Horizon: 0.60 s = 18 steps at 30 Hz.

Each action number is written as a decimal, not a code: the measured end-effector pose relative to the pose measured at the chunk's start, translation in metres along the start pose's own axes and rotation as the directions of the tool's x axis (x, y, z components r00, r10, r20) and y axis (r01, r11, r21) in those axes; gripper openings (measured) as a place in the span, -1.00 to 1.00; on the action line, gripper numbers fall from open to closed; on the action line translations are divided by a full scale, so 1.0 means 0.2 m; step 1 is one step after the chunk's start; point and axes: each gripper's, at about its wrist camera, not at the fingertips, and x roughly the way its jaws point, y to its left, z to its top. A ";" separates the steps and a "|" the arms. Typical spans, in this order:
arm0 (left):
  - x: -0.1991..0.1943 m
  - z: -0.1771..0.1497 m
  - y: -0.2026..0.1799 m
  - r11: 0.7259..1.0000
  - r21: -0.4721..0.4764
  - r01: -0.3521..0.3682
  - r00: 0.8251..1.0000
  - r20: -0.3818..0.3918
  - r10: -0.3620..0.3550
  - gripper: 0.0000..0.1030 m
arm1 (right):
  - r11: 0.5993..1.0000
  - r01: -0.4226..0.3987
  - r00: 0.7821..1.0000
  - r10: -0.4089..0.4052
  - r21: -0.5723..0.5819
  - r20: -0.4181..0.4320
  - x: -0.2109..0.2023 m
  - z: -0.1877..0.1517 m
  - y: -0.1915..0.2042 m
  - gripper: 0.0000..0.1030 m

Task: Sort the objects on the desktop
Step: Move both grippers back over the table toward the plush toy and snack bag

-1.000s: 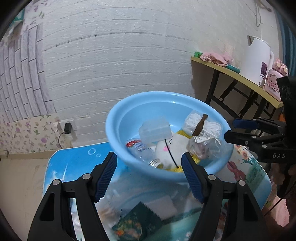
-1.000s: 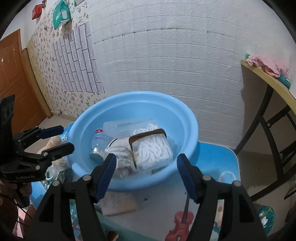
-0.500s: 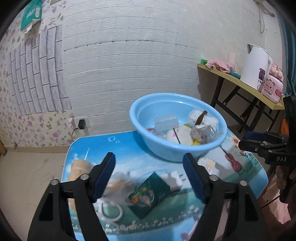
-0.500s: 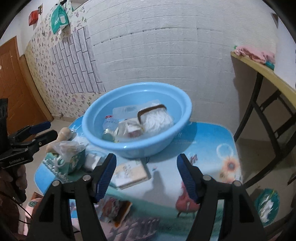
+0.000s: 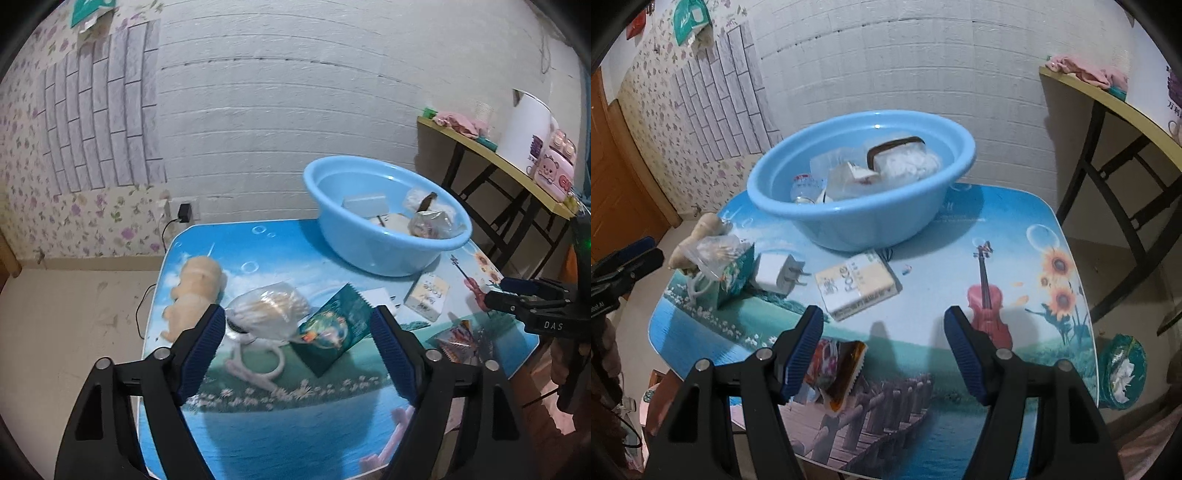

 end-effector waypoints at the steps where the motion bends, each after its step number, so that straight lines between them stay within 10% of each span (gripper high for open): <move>1: 0.00 -0.01 0.01 1.000 -0.004 -0.004 1.000 0.003 0.004 0.75 | 1.000 0.000 1.000 0.000 0.003 0.000 0.00 -0.01 0.00 0.32; 18: 0.09 -0.12 0.27 0.996 -0.022 -0.088 0.995 -0.050 0.087 0.83 | 0.998 -0.060 0.996 0.059 -0.004 -0.067 0.08 -0.12 0.15 0.32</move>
